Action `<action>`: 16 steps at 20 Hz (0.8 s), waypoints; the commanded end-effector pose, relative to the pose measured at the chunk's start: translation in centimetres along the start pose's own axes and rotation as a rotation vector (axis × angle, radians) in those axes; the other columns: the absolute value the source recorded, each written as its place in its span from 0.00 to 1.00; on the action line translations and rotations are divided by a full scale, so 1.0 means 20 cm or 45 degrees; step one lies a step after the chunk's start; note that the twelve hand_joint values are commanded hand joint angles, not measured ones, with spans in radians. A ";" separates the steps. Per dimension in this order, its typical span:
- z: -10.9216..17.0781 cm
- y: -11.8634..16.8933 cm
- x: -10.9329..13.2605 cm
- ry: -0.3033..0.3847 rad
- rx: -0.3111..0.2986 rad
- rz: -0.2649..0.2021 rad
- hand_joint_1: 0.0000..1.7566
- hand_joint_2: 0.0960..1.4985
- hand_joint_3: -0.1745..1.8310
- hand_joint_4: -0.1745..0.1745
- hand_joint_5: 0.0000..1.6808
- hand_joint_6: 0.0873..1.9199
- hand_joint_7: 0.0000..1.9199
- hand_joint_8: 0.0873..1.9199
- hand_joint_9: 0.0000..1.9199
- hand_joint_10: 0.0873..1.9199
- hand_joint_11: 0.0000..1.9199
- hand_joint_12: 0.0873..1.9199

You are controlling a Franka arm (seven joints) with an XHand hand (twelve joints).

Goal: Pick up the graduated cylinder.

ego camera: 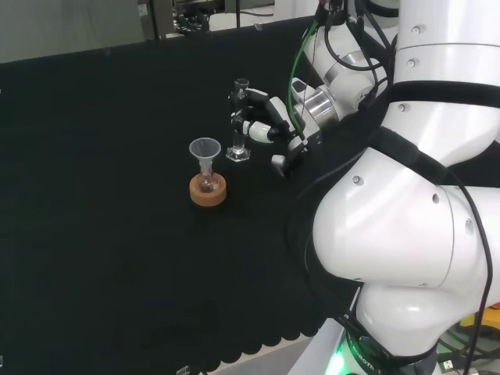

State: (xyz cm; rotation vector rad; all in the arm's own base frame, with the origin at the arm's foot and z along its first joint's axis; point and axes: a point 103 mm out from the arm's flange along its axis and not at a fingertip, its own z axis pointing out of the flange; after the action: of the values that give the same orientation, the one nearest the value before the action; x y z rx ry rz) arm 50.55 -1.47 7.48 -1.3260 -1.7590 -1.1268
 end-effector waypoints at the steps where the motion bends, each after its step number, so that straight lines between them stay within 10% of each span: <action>1: -0.01 0.00 0.01 -0.058 -0.055 0.014 0.68 0.76 0.02 0.35 0.52 0.37 0.45 0.28 0.61 0.11 0.50 0.50; 5: -0.03 0.00 0.04 -0.159 -0.051 0.024 0.71 0.75 0.08 0.02 0.54 0.54 0.49 0.53 0.68 0.08 0.57 0.45; 16: -0.12 0.06 0.14 -0.553 0.185 -0.056 0.72 0.73 0.09 0.00 0.57 0.51 0.52 0.50 0.75 0.01 0.62 0.40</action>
State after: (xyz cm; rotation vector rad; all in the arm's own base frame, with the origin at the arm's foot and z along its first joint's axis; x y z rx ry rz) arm 50.93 -1.41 9.95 -1.4859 -1.9829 -0.9443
